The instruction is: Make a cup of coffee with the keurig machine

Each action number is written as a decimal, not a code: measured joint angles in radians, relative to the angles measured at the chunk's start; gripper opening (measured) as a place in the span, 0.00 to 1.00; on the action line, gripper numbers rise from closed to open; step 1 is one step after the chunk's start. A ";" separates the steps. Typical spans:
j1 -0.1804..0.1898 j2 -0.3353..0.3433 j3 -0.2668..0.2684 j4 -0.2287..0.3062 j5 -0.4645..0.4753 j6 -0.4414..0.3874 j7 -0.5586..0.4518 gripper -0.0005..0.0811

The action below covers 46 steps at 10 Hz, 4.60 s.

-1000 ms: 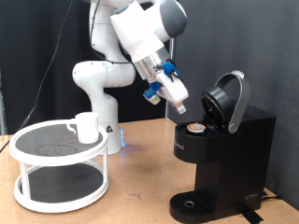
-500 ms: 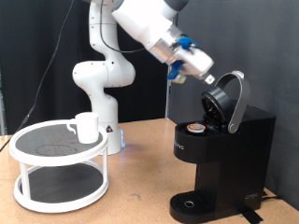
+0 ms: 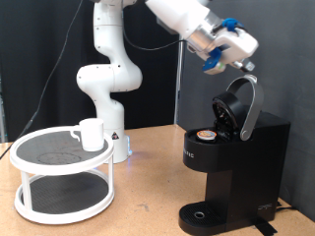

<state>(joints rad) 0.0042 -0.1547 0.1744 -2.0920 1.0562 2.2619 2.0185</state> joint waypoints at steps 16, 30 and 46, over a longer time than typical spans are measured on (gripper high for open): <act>-0.013 -0.017 0.160 -0.027 -0.370 -0.011 0.385 0.01; -0.161 -0.045 0.066 -0.200 -0.562 0.047 0.309 0.01; -0.176 -0.104 -0.074 -0.230 -0.199 -0.114 -0.080 0.01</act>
<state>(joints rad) -0.1716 -0.2589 0.1009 -2.3223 0.8575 2.1481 1.9387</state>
